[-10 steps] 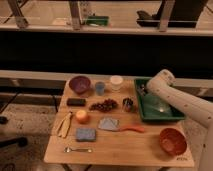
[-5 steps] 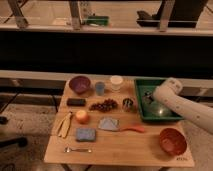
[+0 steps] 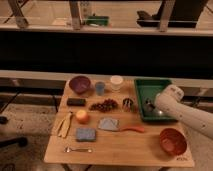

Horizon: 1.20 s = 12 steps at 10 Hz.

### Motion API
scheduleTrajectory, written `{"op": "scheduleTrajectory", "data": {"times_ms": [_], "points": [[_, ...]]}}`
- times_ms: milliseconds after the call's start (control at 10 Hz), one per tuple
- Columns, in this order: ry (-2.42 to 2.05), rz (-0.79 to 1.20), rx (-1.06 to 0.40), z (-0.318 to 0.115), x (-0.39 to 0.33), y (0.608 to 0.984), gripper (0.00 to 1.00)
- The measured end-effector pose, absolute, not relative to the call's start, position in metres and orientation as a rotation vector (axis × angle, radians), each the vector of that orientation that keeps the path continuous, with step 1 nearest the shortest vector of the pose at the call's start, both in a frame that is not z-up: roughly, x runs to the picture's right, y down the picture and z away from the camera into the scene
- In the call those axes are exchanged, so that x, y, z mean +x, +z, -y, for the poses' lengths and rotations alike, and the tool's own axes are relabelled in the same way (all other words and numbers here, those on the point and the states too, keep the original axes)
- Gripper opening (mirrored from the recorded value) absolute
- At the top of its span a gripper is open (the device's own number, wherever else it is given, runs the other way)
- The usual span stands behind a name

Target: Wipe tray with brush

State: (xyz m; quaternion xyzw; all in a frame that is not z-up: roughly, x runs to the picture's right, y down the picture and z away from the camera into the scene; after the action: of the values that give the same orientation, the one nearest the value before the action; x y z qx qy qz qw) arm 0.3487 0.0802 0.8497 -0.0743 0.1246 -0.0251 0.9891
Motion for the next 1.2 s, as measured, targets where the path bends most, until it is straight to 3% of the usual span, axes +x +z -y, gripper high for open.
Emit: {"op": "scheduleTrajectory", "data": {"times_ms": [1200], "points": [[0.034, -0.486, -0.083, -0.038, 0.455, 0.859, 0.00]]}}
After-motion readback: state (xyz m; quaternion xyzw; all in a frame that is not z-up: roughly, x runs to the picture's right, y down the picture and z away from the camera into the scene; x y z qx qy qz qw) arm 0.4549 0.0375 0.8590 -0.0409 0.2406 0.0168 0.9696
